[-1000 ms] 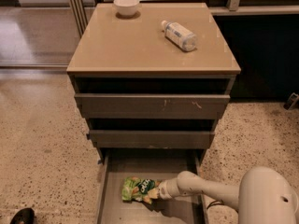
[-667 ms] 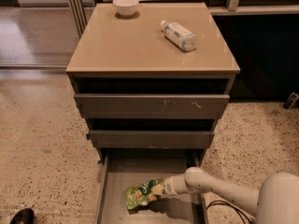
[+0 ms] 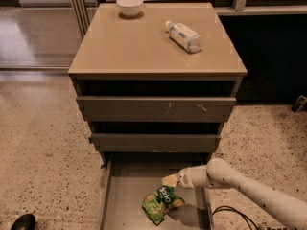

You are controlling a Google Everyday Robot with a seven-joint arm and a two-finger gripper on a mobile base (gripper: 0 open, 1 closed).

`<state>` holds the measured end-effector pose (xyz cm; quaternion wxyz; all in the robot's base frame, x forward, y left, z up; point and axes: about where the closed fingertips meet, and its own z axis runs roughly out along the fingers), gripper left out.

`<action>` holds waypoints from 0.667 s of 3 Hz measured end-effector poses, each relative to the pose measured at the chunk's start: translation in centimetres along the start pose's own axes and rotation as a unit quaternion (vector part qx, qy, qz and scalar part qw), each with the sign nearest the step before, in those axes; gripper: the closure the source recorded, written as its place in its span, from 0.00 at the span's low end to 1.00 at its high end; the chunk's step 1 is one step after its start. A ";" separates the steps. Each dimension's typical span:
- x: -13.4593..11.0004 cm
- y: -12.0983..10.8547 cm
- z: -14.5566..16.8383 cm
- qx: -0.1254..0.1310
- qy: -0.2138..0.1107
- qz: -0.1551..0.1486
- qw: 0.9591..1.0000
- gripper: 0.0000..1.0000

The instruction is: Pick green rice chip bag from bottom drawer and place on counter

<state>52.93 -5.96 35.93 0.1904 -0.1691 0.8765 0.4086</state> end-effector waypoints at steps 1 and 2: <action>-0.1 0.0 0.0 0.001 0.001 -0.002 1.000 1.00; -0.1 0.0 0.0 0.001 0.001 -0.002 1.000 0.81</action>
Offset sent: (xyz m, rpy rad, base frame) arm 0.0009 -0.0002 0.0014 -0.0025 -0.0032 0.0015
